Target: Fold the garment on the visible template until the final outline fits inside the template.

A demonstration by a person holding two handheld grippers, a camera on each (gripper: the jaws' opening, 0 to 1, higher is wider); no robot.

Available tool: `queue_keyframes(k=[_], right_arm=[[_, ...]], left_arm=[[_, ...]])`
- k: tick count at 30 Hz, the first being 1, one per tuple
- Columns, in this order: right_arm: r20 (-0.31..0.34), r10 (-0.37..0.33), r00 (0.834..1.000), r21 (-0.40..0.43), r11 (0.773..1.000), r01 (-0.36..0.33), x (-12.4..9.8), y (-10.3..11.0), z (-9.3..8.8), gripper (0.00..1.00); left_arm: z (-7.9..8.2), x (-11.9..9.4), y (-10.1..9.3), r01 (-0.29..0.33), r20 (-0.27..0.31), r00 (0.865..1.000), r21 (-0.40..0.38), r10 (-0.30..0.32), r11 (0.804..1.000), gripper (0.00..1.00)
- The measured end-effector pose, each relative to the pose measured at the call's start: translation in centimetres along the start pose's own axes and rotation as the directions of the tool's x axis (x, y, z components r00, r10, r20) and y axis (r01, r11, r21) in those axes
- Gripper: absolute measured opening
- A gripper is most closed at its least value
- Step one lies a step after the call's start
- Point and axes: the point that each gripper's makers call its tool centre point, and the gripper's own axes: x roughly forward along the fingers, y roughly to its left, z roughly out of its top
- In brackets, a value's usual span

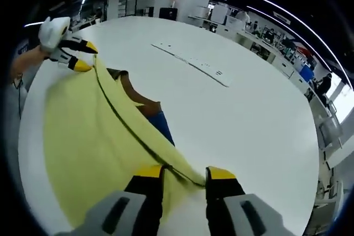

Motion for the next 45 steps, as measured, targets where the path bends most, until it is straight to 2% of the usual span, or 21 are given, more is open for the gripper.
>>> queue_keyframes(k=[5,7,10,12,14,15,17,20,23,26,29,32,37,40,45], right_arm=[[0.046,-0.042,0.998,0.043,0.998,0.04,0.6,-0.8,0.6,0.26],[0.059,-0.061,0.996,0.072,0.996,0.056,0.9,-1.3,0.8,0.26],[0.093,-0.101,0.991,0.165,0.983,0.085,1.1,-2.1,1.3,0.25],[0.108,-0.123,0.987,0.241,0.966,0.094,0.9,-2.6,1.4,0.25],[0.118,-0.137,0.983,0.285,0.953,0.099,0.6,-2.8,1.5,0.26],[0.118,-0.137,0.984,0.293,0.951,0.097,0.5,-2.8,1.5,0.27],[0.114,-0.139,0.984,0.3,0.949,0.1,0.1,-2.8,1.5,0.28],[0.126,-0.122,0.985,0.306,0.949,0.078,-0.4,-2.1,1.8,0.36],[0.154,-0.081,0.985,0.334,0.942,0.025,-1.1,-1.0,2.5,0.45],[0.176,-0.026,0.984,0.329,0.944,-0.034,-1.8,0.3,2.9,0.59],[0.18,0.011,0.984,0.318,0.946,-0.069,-2.2,1.1,3.1,0.68],[0.187,0.056,0.981,0.308,0.945,-0.113,-3.2,2.2,3.1,0.73],[0.193,0.089,0.977,0.292,0.946,-0.144,-4.8,3.6,2.9,0.81],[0.192,0.105,0.976,0.289,0.944,-0.159,-5.5,4.2,2.5,0.84],[0.179,0.135,0.974,0.267,0.947,-0.181,-7.1,5.7,1.2,0.87]], left_arm=[[0.8,1.1,0.8,-0.034,0.034,0.999,-0.05,0.035,0.998,0.32],[0.8,1.5,1.7,-0.09,0.028,0.995,-0.104,0.093,0.991,0.31],[1.1,1.6,2.7,-0.119,0.04,0.991,-0.2,0.13,0.973,0.28],[0.9,1.5,2.9,-0.128,0.03,0.99,-0.229,0.138,0.965,0.31],[0.7,1.2,3.3,-0.14,0.025,0.988,-0.245,0.151,0.959,0.29],[0.6,1.0,3.3,-0.141,0.025,0.988,-0.255,0.152,0.957,0.26],[0.5,0.5,3.2,-0.137,0.026,0.988,-0.268,0.149,0.954,0.26],[0.0,-0.1,2.9,-0.12,0.023,0.991,-0.286,0.132,0.951,0.31],[0.5,-1.1,1.8,-0.061,0.073,0.994,-0.301,0.086,0.952,0.38],[0.4,-1.8,1.3,-0.041,0.085,0.994,-0.291,0.068,0.956,0.45],[0.6,-3.0,0.6,0.012,0.119,0.993,-0.313,0.026,0.95,0.52],[0.4,-4.0,-0.1,0.051,0.14,0.99,-0.327,-0.005,0.944,0.6],[0.1,-5.8,-1.1,0.108,0.175,0.983,-0.343,-0.049,0.933,0.7],[-0.1,-6.8,-1.6,0.115,0.201,0.978,-0.321,-0.052,0.94,0.74],[-0.8,-8.0,-2.5,0.144,0.206,0.975,-0.303,-0.083,0.942,0.79]])
